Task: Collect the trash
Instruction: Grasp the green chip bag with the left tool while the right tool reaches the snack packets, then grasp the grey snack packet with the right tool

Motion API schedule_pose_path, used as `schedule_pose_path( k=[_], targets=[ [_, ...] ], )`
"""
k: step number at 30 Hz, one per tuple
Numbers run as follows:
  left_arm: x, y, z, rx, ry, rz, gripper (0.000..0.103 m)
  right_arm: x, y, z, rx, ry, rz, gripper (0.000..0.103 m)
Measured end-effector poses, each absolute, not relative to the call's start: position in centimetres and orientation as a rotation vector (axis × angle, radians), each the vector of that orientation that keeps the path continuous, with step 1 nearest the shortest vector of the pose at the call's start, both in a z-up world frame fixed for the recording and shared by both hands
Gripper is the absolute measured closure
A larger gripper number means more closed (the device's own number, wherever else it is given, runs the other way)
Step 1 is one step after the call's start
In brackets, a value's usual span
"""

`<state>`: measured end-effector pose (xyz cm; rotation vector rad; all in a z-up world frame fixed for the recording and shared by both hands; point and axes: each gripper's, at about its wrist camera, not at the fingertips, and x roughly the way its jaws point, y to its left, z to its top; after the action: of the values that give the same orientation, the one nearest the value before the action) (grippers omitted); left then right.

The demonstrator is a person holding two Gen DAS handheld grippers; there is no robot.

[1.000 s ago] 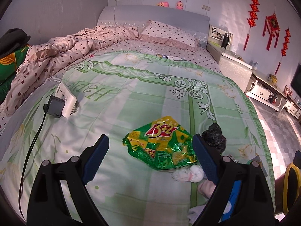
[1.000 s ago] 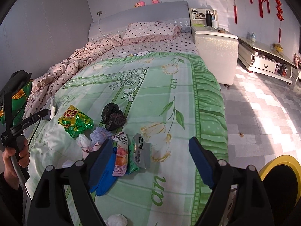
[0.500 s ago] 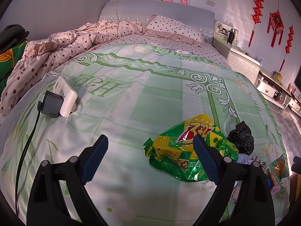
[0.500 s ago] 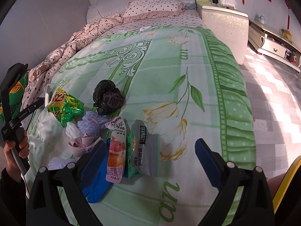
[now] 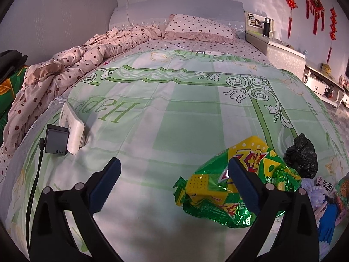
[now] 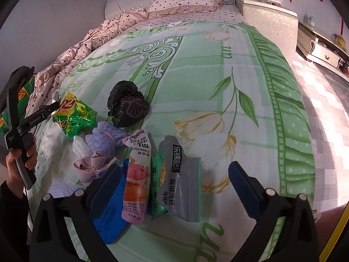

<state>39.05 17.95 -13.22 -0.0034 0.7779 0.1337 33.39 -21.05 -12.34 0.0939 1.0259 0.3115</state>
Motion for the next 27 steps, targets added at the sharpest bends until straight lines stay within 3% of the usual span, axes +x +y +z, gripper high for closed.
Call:
schedule_pose_path(
  k=[7,11,12,14,16,18,20,27],
  targets=[
    [40.1,15.5,-14.9,0.022,0.803,0.021,0.011,33.8,-21.1,-13.1,0.103,1.032,0.315,0.009],
    [40.5,13.1,-16.0,0.101,0.837,-0.046,0.035,33.8,-21.0,-13.3,0.100,1.030,0.326,0.017],
    [40.7,12.9,-16.3,0.102,0.846,-0.056,0.038,33.8,-20.9,-13.3,0.096,1.029,0.326,0.023],
    [40.9,12.6,-16.4,0.082,0.857,-0.076,0.060,33.8,-20.9,-13.4,0.104,1.038,0.334,0.032],
    [40.8,12.3,-16.3,0.081,0.853,-0.093,0.070,33.8,-20.8,-13.6,0.105,1.049,0.341,0.056],
    [40.5,12.1,-16.1,0.087,0.852,-0.100,0.080,33.9,-20.9,-13.7,0.102,1.057,0.331,0.071],
    [40.3,12.2,-15.8,0.075,0.850,-0.101,0.085,33.9,-21.1,-13.8,0.113,1.068,0.338,0.074],
    [39.2,13.1,-14.0,0.017,0.840,-0.084,0.087,32.8,-21.1,-12.3,0.081,1.022,0.326,0.086]
  ],
)
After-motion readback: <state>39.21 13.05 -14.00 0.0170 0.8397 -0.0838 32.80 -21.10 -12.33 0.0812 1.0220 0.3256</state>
